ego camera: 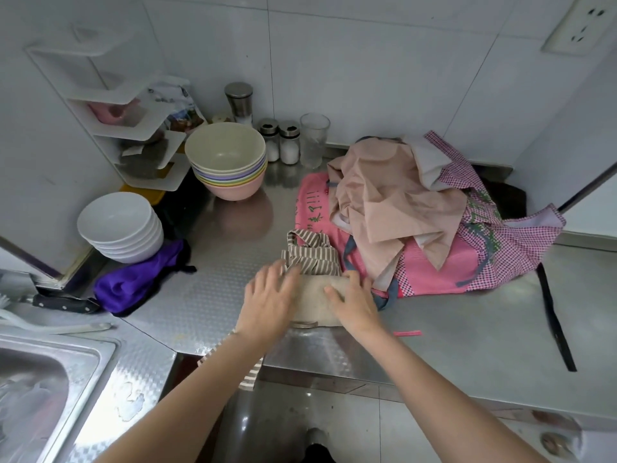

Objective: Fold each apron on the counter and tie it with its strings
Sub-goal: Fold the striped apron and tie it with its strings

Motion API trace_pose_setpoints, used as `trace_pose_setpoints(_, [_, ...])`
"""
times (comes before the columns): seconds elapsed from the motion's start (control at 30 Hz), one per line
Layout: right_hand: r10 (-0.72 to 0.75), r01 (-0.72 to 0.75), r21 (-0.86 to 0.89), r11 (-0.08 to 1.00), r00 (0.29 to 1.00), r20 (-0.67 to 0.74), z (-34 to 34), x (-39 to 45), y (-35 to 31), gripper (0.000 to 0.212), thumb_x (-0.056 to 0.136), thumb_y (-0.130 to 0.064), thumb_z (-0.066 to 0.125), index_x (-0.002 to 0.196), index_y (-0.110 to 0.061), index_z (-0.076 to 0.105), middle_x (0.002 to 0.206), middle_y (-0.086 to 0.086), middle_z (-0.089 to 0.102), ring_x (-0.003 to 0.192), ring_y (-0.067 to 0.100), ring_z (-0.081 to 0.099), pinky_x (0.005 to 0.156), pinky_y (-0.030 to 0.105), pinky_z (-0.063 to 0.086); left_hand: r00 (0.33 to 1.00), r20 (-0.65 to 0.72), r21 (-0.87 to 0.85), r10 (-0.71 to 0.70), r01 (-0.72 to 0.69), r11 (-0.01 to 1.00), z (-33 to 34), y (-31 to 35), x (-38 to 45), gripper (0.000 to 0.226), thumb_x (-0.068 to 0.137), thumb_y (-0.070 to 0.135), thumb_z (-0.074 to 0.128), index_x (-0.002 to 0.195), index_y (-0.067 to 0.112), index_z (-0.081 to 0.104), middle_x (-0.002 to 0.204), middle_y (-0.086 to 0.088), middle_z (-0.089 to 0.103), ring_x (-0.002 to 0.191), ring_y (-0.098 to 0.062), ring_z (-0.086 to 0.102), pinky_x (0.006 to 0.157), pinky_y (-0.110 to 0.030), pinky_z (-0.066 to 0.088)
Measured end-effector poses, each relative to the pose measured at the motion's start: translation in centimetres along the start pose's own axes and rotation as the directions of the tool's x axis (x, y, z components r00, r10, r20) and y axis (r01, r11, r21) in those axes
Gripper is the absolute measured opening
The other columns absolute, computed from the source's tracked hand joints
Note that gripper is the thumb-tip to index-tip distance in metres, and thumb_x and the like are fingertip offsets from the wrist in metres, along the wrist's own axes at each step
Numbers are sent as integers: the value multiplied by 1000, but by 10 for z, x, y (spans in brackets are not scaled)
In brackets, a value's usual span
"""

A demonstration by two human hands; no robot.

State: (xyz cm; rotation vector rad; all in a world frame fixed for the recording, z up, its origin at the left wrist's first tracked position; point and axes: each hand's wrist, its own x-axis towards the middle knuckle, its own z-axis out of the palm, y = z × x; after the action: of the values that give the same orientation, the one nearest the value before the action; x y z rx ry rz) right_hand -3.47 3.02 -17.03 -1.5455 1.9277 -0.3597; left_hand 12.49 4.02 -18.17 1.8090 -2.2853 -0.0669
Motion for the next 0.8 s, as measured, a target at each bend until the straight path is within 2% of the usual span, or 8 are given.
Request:
trace_pose_setpoints(0.07, [-248, 212, -310, 927, 965, -82, -3, -7, -5, 50, 92, -21, 52, 139, -11, 34, 141, 13, 31, 128, 33, 37, 99, 42, 40, 965, 168, 73, 203, -217, 973, 1, -1, -5, 88, 76, 23, 65, 147, 17, 13, 151, -9, 22, 139, -30, 25, 109, -50, 27])
trace_pose_setpoints(0.17, [-546, 472, -540, 697, 837, 26, 4, -14, -4, 61, 65, 2, 65, 124, 7, 53, 131, 25, 51, 121, 40, 51, 101, 46, 42, 917, 378, 80, 127, -169, 982, 2, -3, -5, 95, 83, 29, 54, 139, 27, -23, 156, 1, -2, 144, -20, -3, 116, -45, 1])
trace_pose_setpoints(0.3, [-403, 450, -647, 615, 885, 233, 18, -27, 6, 91, 84, -18, 55, 145, 5, -9, 154, 23, -11, 144, 35, -8, 119, 42, -5, 913, 392, 150, 116, -187, 971, 12, -4, -9, 96, 88, 30, 54, 133, 27, -31, 156, 2, -3, 144, -18, -2, 117, -44, 1])
trace_pose_setpoints(0.4, [-377, 421, -725, 546, 895, 237, 22, -12, 7, 93, 87, -21, 55, 145, 5, -12, 154, 23, -13, 144, 34, -10, 119, 44, -2, 910, 412, 198, 46, -138, 970, 17, 1, 0, 92, 91, 24, 51, 144, 21, -24, 157, 1, -5, 145, -19, -5, 117, -44, -3])
trace_pose_setpoints(0.53, [-373, 362, -744, 561, 913, 163, 29, 5, -2, 73, 89, -15, 53, 145, 8, 13, 153, 26, 15, 143, 35, 15, 119, 42, 13, 902, 431, 231, 1, -111, 967, 17, 7, 14, 83, 93, 14, 47, 147, 18, -16, 158, -1, -2, 146, -22, -4, 115, -46, -9])
trace_pose_setpoints(0.63, [-407, 362, -734, 574, 904, 128, 25, 7, -4, 76, 51, -20, 84, 120, 2, 61, 123, 19, 61, 113, 31, 60, 96, 39, 47, 929, 369, 259, 22, -126, 958, 6, 8, 13, 82, 89, 20, 54, 149, 17, -2, 153, -5, 13, 142, -27, 12, 118, -45, 2])
trace_pose_setpoints(0.73, [-494, 402, -728, 555, 863, 101, -1, -2, -7, 78, 18, -27, 85, 92, -5, 72, 96, 11, 65, 84, 27, 64, 71, 35, 55, 949, 300, 257, 92, -174, 951, -8, 5, 7, 75, 84, 28, 61, 144, 13, 17, 139, -9, 28, 125, -27, 32, 108, -38, 26])
trace_pose_setpoints(0.8, [-480, 458, -724, 516, 855, 198, -16, -16, -8, 70, 40, -28, 81, 103, -1, 65, 100, 12, 57, 91, 28, 56, 77, 35, 51, 919, 373, 211, 129, -219, 953, -14, 8, 1, 69, 84, 33, 60, 139, 12, 25, 136, -8, 32, 124, -25, 34, 105, -35, 30])
